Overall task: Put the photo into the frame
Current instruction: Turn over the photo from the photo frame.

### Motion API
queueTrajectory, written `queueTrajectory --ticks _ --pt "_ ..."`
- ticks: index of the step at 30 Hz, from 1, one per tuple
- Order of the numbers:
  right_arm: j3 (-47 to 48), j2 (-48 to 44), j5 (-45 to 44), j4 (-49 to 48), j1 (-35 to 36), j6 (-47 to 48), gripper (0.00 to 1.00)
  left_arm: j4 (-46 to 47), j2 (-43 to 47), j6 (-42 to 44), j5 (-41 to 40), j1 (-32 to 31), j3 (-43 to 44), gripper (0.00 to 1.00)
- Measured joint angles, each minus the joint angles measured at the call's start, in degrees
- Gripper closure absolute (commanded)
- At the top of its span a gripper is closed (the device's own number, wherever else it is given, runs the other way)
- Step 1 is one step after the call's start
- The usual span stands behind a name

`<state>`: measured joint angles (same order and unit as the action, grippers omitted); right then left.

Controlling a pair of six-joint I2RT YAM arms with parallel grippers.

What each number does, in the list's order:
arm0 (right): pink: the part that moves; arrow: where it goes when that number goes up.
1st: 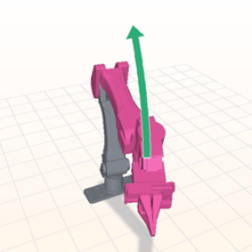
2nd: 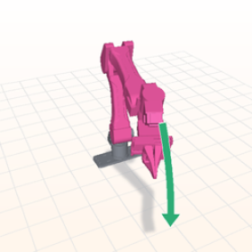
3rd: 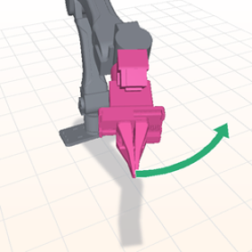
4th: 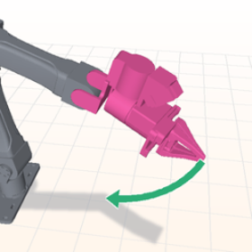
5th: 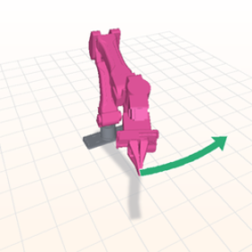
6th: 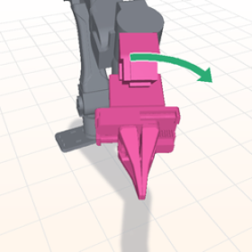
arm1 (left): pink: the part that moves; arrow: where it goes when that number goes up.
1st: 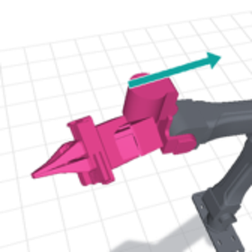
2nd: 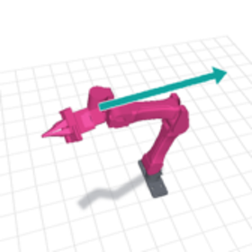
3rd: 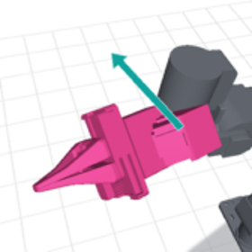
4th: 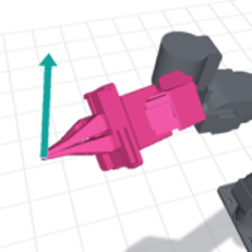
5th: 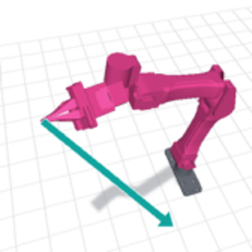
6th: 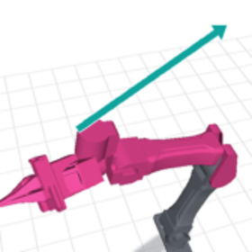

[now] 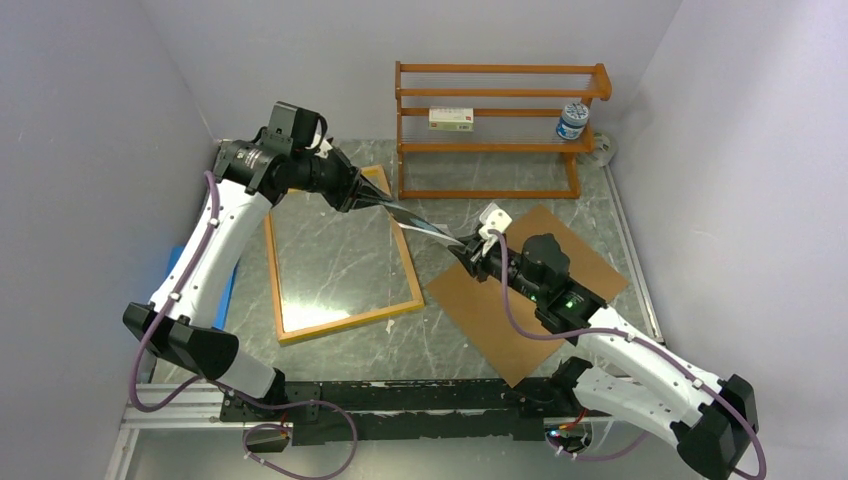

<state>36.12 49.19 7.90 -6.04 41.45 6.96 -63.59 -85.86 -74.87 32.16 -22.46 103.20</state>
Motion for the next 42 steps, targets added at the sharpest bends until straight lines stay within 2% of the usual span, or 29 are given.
queueTrajectory --ticks 2,4,5,6,11,13,14,21,29,37,42 --pt "0.0 0.4 -0.2 -0.1 0.0 -0.1 0.99 0.0 0.1 0.0 0.2 0.2 0.0 0.98" --pt "0.3 1.3 -0.4 0.0 0.0 -0.7 1.00 0.1 0.2 0.1 0.2 0.4 -0.2 0.97" --pt "0.6 1.9 -0.4 0.1 0.0 -1.0 1.00 0.2 0.2 0.2 0.1 0.5 -0.2 0.94" --pt "0.8 2.3 -0.4 0.2 0.0 -1.3 1.00 0.2 0.2 0.3 0.1 0.5 -0.2 0.86" --pt "1.9 2.6 -0.3 0.7 0.1 -2.5 1.00 -0.3 0.2 6.3 -3.3 0.7 0.9 0.26" --pt "3.0 2.6 0.2 1.3 0.1 -3.0 1.00 -0.7 0.7 9.9 -6.7 0.7 2.0 0.10" --pt "3.9 2.6 0.6 1.7 0.1 -3.3 1.00 -0.9 1.3 11.8 -8.8 0.7 2.3 0.07" --pt "13.4 5.5 4.9 2.9 0.1 -7.5 1.00 -1.7 11.9 23.2 -29.7 0.7 3.9 0.06" --pt "33.6 20.1 4.3 10.2 3.3 -15.3 1.00 -1.4 23.7 32.5 -49.8 0.8 8.4 0.06" --pt "42.0 32.3 5.9 11.5 8.0 -26.9 1.00 -4.3 25.5 36.0 -59.2 0.8 7.0 0.06" --pt "48.6 42.2 5.5 13.7 8.2 -34.7 1.00 -4.8 27.4 37.4 -60.5 0.8 2.2 0.06"
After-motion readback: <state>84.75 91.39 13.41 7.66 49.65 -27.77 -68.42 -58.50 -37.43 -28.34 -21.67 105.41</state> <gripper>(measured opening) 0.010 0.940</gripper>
